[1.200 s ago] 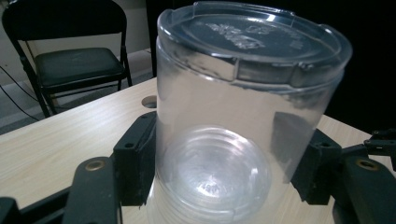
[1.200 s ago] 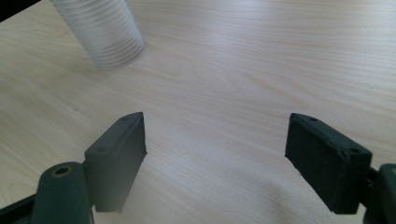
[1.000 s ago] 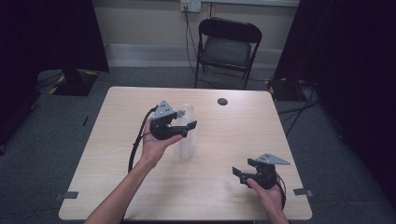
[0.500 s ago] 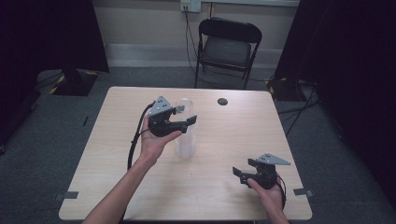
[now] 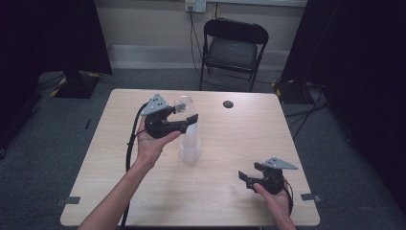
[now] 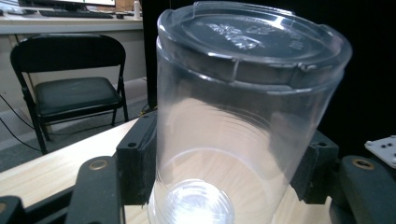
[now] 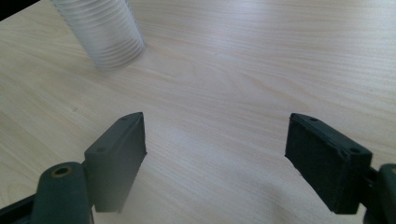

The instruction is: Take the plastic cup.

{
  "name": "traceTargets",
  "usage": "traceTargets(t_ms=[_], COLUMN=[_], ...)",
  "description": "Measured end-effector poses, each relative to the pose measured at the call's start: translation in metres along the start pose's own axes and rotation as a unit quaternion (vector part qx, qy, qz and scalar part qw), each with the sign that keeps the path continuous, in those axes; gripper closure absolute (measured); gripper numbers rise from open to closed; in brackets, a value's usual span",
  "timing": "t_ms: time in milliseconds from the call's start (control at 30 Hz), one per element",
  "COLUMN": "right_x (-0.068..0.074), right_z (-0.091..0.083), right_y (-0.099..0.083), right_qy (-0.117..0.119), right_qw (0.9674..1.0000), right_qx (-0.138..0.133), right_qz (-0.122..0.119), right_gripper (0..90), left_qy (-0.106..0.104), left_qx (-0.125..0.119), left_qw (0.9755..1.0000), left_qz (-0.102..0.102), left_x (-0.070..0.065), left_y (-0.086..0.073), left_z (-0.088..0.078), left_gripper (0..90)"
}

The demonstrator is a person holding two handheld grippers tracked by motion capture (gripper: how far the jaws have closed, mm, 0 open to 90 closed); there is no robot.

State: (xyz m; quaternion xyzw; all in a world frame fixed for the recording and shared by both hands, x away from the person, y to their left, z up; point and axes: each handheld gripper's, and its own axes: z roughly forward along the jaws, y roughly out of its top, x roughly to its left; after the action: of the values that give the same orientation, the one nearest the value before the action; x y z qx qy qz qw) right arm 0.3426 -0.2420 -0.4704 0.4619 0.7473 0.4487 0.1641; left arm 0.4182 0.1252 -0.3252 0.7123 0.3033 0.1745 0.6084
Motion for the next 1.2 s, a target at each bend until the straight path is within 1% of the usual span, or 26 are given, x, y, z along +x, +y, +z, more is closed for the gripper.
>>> traceTargets(t_ms=[67,100,133,233,333,467,500,600,633,733,767,800,833,867,933,1033,1100,1133,1167,1200], right_x=[0.000,0.001,0.001,0.001,0.001,0.002,0.003,0.004,0.005,0.007,0.007,0.008,0.009,0.010,0.011,0.014,0.017,0.017,0.021,0.022], right_z=[0.000,0.001,0.001,0.001,0.001,0.001,0.001,0.001,0.001,0.001,0.001,0.001,0.001,0.001,0.000,-0.001,-0.001,-0.001,-0.002,-0.002], right_y=[0.000,0.000,0.000,0.000,0.000,0.000,0.000,0.000,0.001,0.001,0.002,0.002,0.002,0.002,0.003,0.006,0.006,0.006,0.007,0.007], right_qy=[-0.001,0.001,0.001,0.001,0.001,0.002,0.004,0.005,0.005,0.002,0.000,-0.001,-0.001,-0.002,0.000,0.005,0.008,0.008,0.013,0.013], right_qw=[1.0000,1.0000,1.0000,1.0000,1.0000,1.0000,1.0000,1.0000,0.9999,1.0000,1.0000,0.9999,0.9999,0.9999,0.9999,0.9997,0.9996,0.9996,0.9991,0.9989], right_qx=[0.001,0.000,0.001,0.001,0.001,-0.001,-0.002,-0.001,-0.001,-0.003,-0.002,-0.003,-0.004,-0.004,-0.006,-0.014,-0.015,-0.015,-0.016,-0.017], right_qz=[-0.002,-0.001,-0.002,-0.003,-0.003,-0.004,-0.006,-0.007,-0.009,-0.007,-0.009,-0.010,-0.012,-0.013,-0.016,-0.019,-0.024,-0.024,-0.036,-0.041], right_gripper=[20.3,20.3,20.3,20.4,20.3,20.4,20.4,20.6,21.0,21.5,21.9,22.2,22.3,22.3,22.5,23.2,23.8,23.8,29.2,29.2], left_qy=[0.001,0.001,-0.003,-0.009,-0.005,-0.003,-0.001,-0.001,0.001,0.004,0.003,0.004,0.005,0.005,0.007,0.009,0.012,0.012,0.005,-0.001], left_qx=[0.001,0.000,-0.001,-0.005,-0.005,-0.008,-0.005,-0.004,-0.002,0.014,0.012,0.014,0.010,0.011,0.011,0.014,0.006,0.006,0.000,0.003], left_qw=[1.0000,1.0000,1.0000,0.9999,1.0000,1.0000,1.0000,1.0000,1.0000,0.9998,0.9999,0.9998,0.9998,0.9998,0.9997,0.9995,0.9992,0.9992,0.9991,0.9990], left_qz=[-0.003,0.003,-0.001,-0.001,0.002,-0.001,0.002,0.001,-0.002,-0.010,-0.010,-0.015,-0.019,-0.018,-0.019,-0.026,-0.037,-0.037,-0.041,-0.044], left_x=[0.000,-0.001,-0.001,-0.001,-0.001,-0.002,-0.002,-0.001,-0.001,0.001,0.002,0.002,0.003,0.003,0.004,0.004,0.002,0.002,0.000,-0.001], left_y=[0.000,0.001,0.002,0.003,0.004,0.004,0.002,-0.001,-0.004,-0.015,-0.016,-0.019,-0.020,-0.021,-0.023,-0.030,-0.034,-0.034,-0.038,-0.039], left_z=[-0.001,-0.004,-0.006,-0.011,-0.019,-0.026,-0.030,-0.034,-0.037,-0.043,-0.044,-0.047,-0.049,-0.051,-0.053,-0.061,-0.065,-0.065,-0.068,-0.069], left_gripper=[36.2,36.2,36.2,36.4,36.4,36.4,36.4,36.4,36.4,36.7,36.9,37.0,37.1,37.1,37.1,37.0,37.8,38.0,37.9,37.9])
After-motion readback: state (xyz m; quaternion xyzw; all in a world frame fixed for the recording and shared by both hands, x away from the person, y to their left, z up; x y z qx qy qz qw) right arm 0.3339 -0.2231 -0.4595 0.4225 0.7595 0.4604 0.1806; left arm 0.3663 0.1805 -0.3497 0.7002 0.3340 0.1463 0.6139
